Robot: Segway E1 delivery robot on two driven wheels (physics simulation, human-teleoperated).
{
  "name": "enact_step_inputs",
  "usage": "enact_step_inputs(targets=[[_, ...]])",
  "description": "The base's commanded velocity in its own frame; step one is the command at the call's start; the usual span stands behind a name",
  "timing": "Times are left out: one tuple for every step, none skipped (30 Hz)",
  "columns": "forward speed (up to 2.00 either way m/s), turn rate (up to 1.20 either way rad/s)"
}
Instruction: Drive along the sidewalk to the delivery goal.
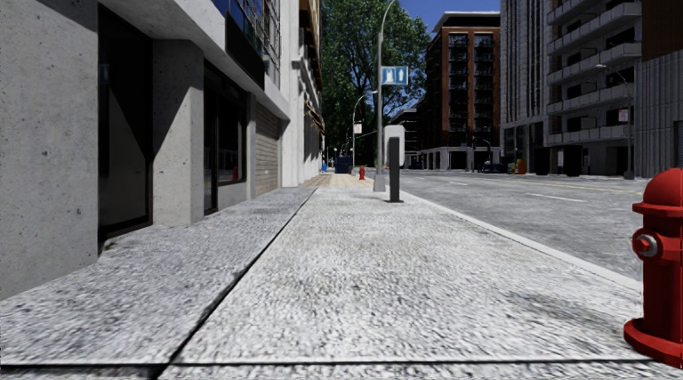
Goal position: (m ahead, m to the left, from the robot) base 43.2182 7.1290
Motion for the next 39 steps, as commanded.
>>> enact_step_inputs(targets=[[2.00, 0.11], [2.00, 0.11], [2.00, 0.11], [2.00, 0.11], [2.00, 0.11], [2.00, 0.07], [2.00, 0.04], [2.00, 0.02], [2.00, 0.01], [2.00, 0.01], [2.00, 0.01], [2.00, 0.01], [2.00, 0.07], [2.00, 0.13], [2.00, 0.15], [2.00, 0.17], [2.00, 0.17], [2.00, 0.23], [2.00, 0.28], [2.00, 0.29], [2.00, 0.29], [2.00, 0.30], [2.00, 0.30], [2.00, 0.30], [2.00, 0.30], [2.00, 0.30], [2.00, 0.30], [2.00, 0.30], [2.00, 0.30], [2.00, 0.30], [2.00, 0.30], [2.00, 0.29], [2.00, 0.20], [2.00, 0.07], [2.00, 0.07], [2.00, 0.00], [2.00, 0.00], [2.00, 0.00], [2.00, 0.00]])
